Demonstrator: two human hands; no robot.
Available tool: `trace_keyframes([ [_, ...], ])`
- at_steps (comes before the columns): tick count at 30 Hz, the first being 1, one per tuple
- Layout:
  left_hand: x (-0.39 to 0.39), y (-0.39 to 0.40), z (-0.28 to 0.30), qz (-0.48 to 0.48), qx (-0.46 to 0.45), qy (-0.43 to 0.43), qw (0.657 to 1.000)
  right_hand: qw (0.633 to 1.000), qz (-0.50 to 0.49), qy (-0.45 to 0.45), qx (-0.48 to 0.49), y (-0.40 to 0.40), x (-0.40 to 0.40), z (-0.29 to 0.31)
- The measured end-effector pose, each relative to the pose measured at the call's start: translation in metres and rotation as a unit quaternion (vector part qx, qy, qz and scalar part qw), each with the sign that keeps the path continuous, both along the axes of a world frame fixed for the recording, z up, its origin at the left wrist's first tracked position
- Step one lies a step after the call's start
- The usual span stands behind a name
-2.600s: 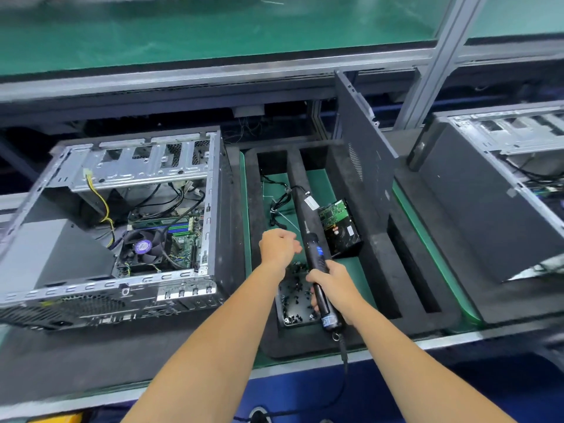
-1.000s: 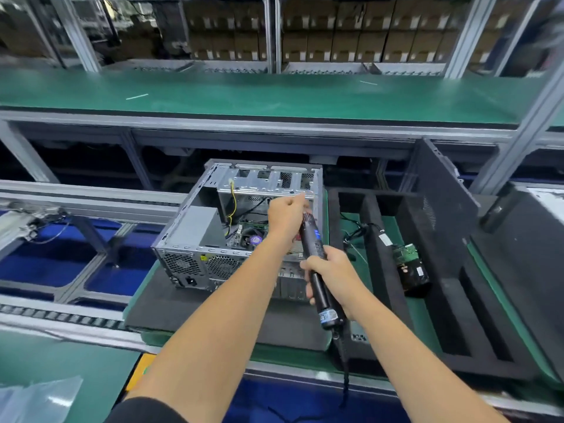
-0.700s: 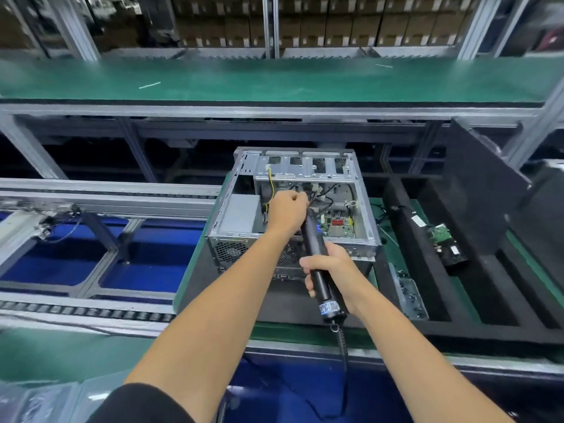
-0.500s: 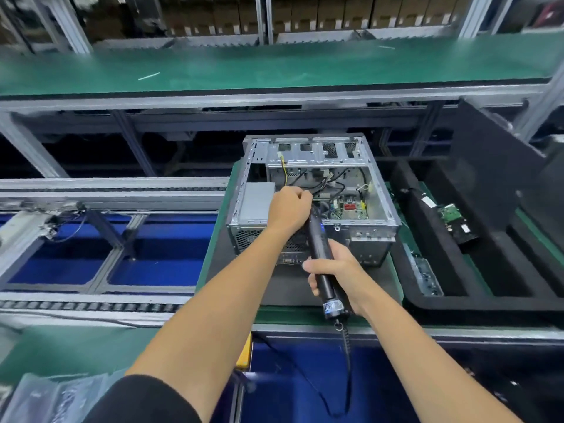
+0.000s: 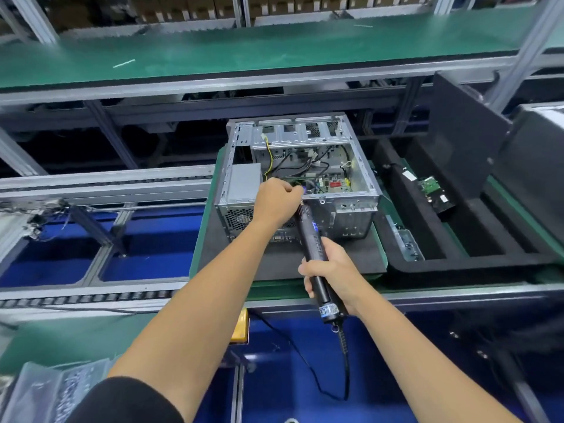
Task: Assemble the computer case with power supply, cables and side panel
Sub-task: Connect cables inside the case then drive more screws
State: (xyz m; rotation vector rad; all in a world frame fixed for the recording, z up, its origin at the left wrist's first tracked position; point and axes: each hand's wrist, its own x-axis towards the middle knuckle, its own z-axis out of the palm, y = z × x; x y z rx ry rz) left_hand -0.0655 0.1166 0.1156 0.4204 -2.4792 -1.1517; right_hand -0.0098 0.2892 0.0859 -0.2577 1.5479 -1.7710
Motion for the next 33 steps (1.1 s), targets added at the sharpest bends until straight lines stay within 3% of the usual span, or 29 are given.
trace_keyframes([
  [6,0.005,-0.021,-0.009,0.038,-0.043,0.033,0.998,1.000,0.015,0.003,0.022,0.014,0.016,-0.016],
  [13,-0.017,-0.038,-0.010,-0.112,-0.173,-0.132,0.970,0.998,0.025,-0.008,0.060,0.027,0.027,-0.048],
  [21,-0.041,-0.032,-0.006,-0.182,-0.175,-0.222,0.942,0.996,-0.001,-0.030,0.089,0.027,0.019,-0.066],
  [27,-0.056,-0.027,-0.011,-0.144,-0.237,-0.278,0.920,0.995,-0.004,-0.038,0.094,0.024,0.011,-0.070],
  [33,-0.057,-0.023,-0.012,-0.112,-0.238,-0.266,0.927,0.995,-0.006,-0.044,0.093,0.015,0.007,-0.072],
])
